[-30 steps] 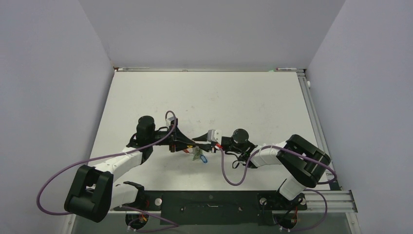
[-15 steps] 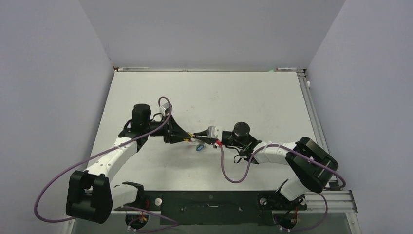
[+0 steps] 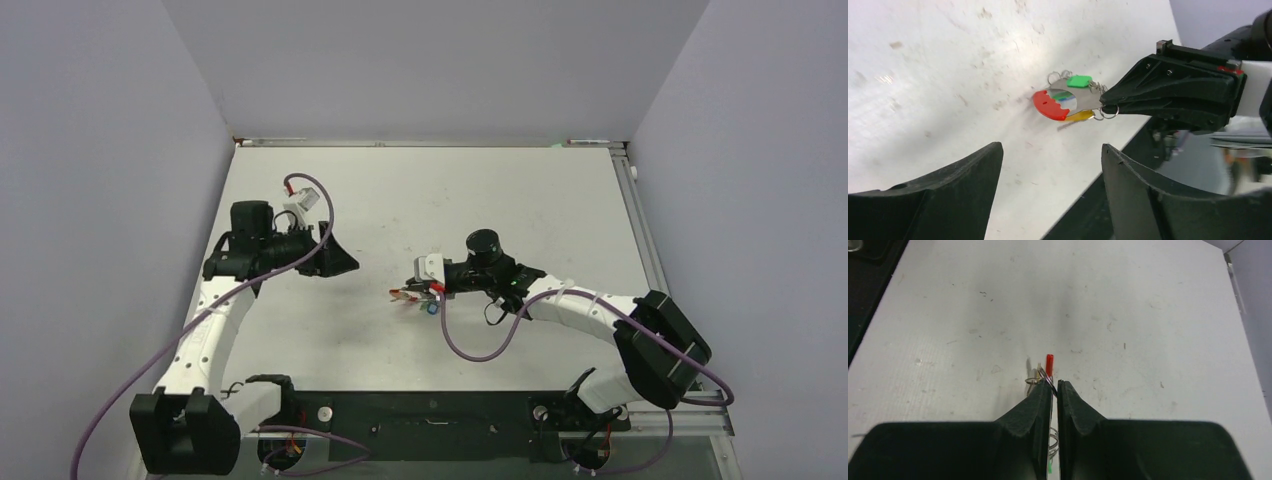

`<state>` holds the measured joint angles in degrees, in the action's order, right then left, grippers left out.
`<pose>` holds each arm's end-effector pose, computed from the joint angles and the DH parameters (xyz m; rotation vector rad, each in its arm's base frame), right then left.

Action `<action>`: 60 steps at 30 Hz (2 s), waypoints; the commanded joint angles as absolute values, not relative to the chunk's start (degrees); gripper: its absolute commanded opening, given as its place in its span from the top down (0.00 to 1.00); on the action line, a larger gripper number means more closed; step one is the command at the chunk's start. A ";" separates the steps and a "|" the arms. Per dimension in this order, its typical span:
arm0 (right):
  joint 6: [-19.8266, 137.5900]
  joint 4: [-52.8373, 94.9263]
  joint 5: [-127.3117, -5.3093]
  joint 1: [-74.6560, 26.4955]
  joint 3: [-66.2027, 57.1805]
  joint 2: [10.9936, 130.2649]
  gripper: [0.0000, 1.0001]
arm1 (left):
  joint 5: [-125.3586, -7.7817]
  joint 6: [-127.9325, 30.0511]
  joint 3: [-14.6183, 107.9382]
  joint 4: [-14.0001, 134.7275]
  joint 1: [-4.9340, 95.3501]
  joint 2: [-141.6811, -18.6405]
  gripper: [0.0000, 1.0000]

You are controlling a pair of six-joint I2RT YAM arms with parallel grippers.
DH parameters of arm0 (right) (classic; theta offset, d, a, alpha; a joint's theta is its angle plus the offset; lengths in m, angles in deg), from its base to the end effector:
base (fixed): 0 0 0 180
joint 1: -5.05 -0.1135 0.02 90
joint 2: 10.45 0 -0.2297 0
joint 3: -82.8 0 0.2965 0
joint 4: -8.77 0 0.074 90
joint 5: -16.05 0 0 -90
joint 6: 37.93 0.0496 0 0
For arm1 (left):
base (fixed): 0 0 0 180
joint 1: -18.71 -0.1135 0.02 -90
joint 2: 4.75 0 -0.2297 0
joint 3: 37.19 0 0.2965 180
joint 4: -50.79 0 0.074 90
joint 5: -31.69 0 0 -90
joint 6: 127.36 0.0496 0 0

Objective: Remove the keys from the keyring
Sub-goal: Adjust the key on the keyring.

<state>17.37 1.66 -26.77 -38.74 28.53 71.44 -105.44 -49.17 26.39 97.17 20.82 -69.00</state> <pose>0.2283 0.2693 0.1657 -1.5830 1.0639 0.8950 0.2886 -0.0470 0.2381 0.1969 2.3027 -1.0948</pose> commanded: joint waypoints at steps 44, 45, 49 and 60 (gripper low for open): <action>61.35 0.44 -46.00 -39.00 24.80 67.67 0.95 | -66.68 -25.76 -10.69 15.19 61.24 -68.41 0.42; 61.38 0.39 -45.75 -38.99 24.79 67.58 0.95 | -66.45 -26.19 -10.66 15.25 61.24 -68.81 0.42; 61.08 -0.68 -44.09 -38.97 25.55 66.91 0.95 | -64.60 -26.88 -10.33 14.76 61.23 -70.82 0.45; 59.69 -0.10 -43.69 -38.75 26.23 67.16 0.95 | -62.39 -28.35 -9.08 14.26 61.24 -70.97 0.54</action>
<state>60.10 3.61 -43.71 -38.81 26.50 69.47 -63.46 -26.57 -10.99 18.02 61.01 -71.95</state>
